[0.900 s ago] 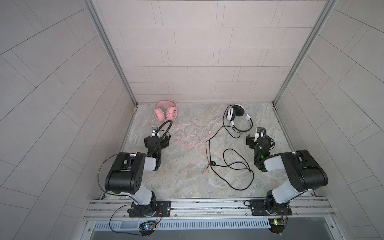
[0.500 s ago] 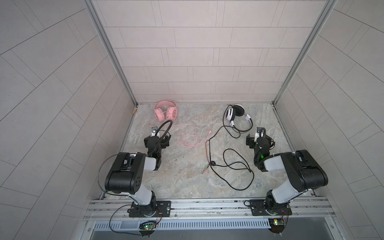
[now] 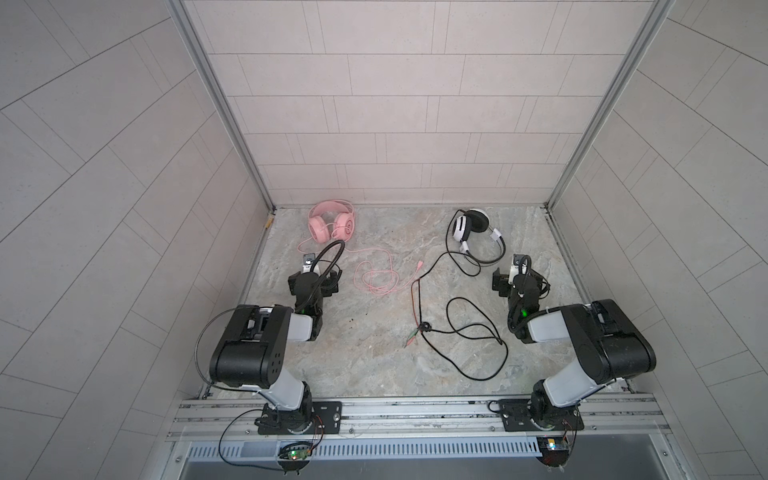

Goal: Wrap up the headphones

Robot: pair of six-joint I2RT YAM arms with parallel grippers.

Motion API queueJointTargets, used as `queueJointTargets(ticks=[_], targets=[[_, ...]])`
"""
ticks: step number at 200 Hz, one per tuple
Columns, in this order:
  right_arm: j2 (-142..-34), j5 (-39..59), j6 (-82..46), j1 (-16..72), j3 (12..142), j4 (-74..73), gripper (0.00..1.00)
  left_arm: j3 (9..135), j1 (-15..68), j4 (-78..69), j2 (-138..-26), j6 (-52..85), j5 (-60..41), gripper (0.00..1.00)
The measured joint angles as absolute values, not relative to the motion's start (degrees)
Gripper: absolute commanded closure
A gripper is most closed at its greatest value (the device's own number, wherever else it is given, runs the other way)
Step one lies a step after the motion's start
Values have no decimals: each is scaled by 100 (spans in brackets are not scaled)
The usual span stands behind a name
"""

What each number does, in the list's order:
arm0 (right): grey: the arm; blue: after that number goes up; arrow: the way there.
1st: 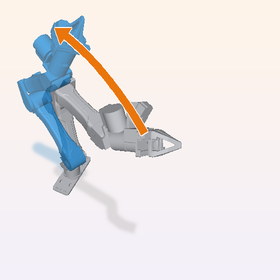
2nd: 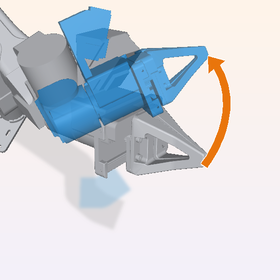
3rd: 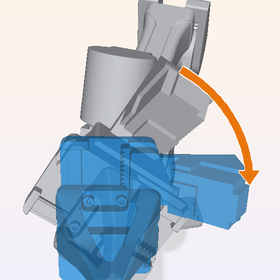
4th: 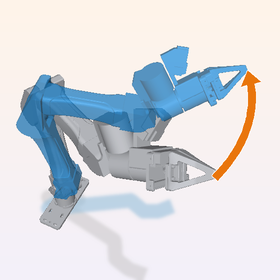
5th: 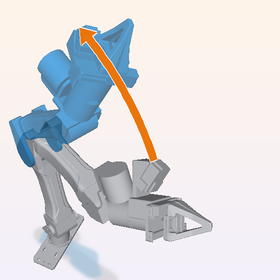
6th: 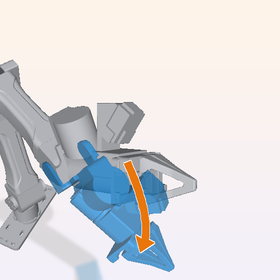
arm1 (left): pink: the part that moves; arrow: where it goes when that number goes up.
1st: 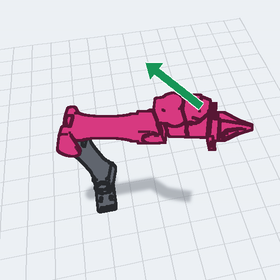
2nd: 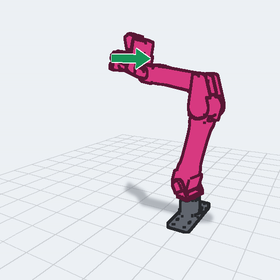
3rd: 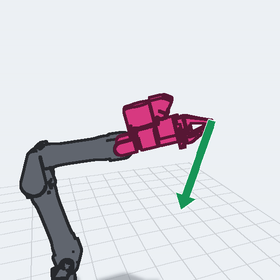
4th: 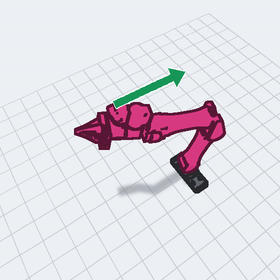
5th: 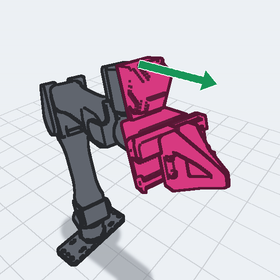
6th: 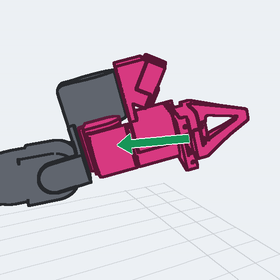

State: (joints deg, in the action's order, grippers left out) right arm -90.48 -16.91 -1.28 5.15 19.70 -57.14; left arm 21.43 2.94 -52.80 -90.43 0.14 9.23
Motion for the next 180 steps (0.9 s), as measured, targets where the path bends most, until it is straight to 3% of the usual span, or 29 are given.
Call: queueJointTargets(ticks=[107, 141, 180], targets=[[-8954, -1782, -40, 615, 1942, -5684, 1, 2093, 290, -5336, -8984, 14, 906, 0], [-7555, -1870, -56, 906, 2147, -4458, 1, 2047, 290, -4818, -8189, 45, 1059, 0], [-6401, -1570, -1483, 825, 2733, -3614, 1, 2290, 268, -3804, -6783, 963, 1925, 0]])
